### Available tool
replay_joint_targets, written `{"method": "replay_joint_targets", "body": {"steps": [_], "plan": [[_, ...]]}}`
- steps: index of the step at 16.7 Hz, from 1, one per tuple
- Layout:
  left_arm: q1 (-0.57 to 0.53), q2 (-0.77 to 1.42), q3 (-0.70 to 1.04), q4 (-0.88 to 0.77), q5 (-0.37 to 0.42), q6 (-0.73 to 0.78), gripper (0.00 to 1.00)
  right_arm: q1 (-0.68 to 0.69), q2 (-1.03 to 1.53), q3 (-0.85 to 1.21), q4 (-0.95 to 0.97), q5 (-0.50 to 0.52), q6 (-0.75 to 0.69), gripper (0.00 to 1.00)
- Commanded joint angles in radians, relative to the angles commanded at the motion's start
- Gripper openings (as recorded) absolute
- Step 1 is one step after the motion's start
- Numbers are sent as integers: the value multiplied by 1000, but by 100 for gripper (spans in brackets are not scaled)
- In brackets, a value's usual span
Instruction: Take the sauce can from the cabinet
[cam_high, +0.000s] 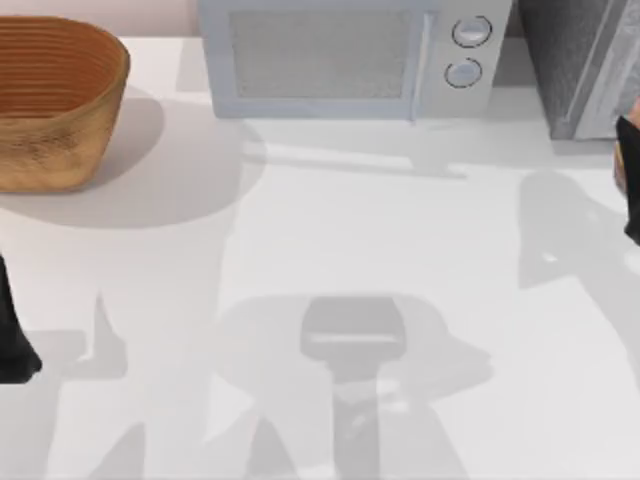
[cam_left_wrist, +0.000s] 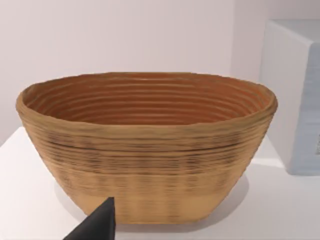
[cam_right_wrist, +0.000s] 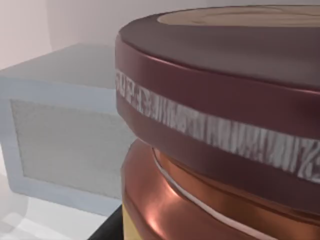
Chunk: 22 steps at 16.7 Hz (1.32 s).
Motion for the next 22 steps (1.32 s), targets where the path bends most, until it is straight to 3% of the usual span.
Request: {"method": "replay_joint_targets", "body": {"steps": [22], "plan": [[0,0,0,0,0,0,100,92,1029,333,709,-259,0,0]]}}
